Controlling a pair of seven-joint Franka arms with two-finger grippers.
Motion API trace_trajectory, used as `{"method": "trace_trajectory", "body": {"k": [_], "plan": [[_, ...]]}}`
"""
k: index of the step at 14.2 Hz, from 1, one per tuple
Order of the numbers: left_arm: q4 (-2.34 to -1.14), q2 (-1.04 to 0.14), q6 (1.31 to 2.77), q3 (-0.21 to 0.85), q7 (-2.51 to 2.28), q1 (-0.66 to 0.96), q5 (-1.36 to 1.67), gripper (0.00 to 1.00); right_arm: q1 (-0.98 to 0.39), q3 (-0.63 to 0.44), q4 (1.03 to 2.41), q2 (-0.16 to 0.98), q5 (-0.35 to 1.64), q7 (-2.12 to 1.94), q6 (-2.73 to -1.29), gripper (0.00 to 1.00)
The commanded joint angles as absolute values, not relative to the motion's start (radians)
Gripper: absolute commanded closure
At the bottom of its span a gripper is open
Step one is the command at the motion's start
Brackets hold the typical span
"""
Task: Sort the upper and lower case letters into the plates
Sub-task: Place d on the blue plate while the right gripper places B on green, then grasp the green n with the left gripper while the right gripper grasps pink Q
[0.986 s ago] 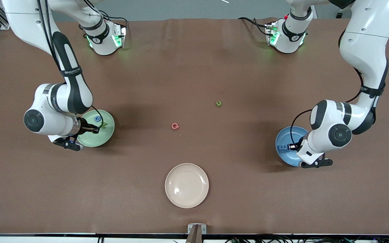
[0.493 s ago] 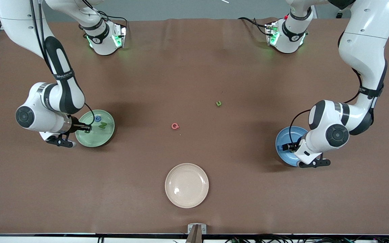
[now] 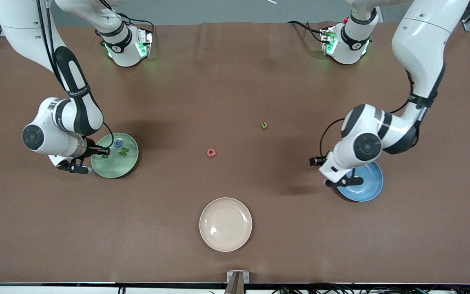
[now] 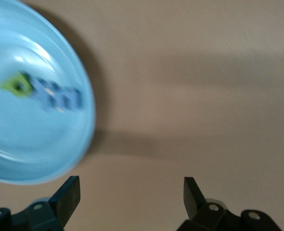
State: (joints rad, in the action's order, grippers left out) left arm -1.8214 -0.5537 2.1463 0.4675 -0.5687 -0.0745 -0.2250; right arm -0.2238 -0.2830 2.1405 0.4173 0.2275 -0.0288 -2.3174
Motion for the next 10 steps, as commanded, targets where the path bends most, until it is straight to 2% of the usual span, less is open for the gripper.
{"method": "trace_trajectory", "body": {"k": [1,4,6,10], "plan": [[-1.907,-0.518,2.224,0.529,-0.710,-0.083,-0.239,0.13,-0.212,-0.272,2.163,0.394,0.212,-0.037,-2.329,0.03],[-1.913,-0.541,2.275,0.561,-0.875,-0.016,-0.239,0.18,-0.221,-0.272,2.158,0.394,0.213,-0.028,-2.315,0.00],[-1.917,-0.552,2.293,0.563,-0.963,0.024,-0.239,0.27,-0.239,-0.265,2.152,0.379,0.222,0.010,-2.289,0.00],[-2.005,-0.564,2.446,0.561,-1.135,0.081,-0.247,0.31,-0.386,-0.264,2.102,0.368,0.222,0.306,-2.258,0.00]]}}
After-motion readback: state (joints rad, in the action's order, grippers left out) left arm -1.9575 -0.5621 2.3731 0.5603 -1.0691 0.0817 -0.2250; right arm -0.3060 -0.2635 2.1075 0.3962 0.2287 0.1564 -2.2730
